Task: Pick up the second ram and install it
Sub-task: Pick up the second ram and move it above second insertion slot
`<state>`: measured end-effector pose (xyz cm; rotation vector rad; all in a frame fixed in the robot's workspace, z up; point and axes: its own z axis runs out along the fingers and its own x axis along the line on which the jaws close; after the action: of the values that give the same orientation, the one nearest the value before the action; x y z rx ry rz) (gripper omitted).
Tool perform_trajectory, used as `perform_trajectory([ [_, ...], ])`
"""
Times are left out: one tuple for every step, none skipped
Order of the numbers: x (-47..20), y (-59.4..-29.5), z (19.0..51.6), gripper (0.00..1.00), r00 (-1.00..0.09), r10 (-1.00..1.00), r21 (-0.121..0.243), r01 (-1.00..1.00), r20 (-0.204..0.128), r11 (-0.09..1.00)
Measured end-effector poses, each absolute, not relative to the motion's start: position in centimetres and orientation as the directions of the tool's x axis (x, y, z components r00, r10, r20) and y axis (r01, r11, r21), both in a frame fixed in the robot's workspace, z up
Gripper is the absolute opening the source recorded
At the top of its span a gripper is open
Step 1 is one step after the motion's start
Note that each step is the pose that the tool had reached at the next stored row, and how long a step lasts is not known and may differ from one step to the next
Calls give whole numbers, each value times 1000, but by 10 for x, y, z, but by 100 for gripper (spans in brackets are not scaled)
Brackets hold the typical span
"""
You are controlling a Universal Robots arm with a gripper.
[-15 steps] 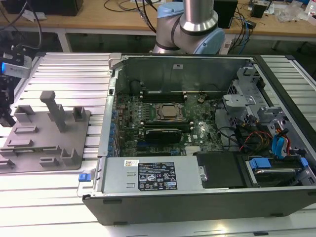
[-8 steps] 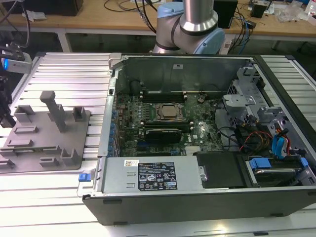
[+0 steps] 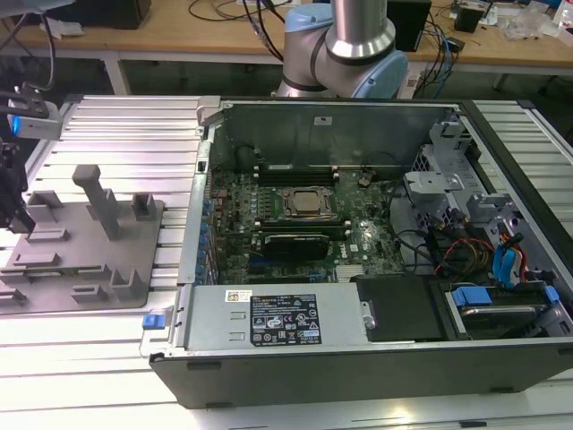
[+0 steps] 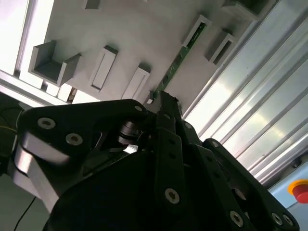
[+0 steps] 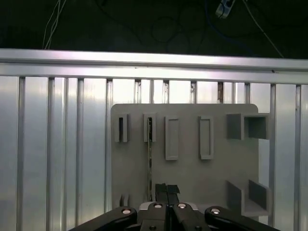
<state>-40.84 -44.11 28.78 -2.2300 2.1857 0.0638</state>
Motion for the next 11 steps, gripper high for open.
perform_trajectory([
  [-408,-442,286,8,19,-999,15,-1000,-42,-20],
  [-408,-442,285,8,20,-999,15,-1000,-42,-20],
  [-408,-443,283,8,19,-999,15,-1000,-42,-20],
  [-408,-445,279,8,19,-999,15,-1000,-42,-20],
  [-408,-446,275,8,19,-999,15,-1000,-42,-19],
  [-408,-447,271,8,18,-999,15,-1000,-42,-19],
  [-408,-448,268,8,19,-999,15,-1000,-42,-19],
  [-406,-448,267,8,19,-999,15,-1000,-42,-19],
  [-403,-449,265,8,19,-999,15,-1000,-42,-19],
  [-402,-449,264,8,19,-999,15,-1000,-42,-19],
  [-402,-450,263,8,19,-999,15,-1000,-42,-19],
])
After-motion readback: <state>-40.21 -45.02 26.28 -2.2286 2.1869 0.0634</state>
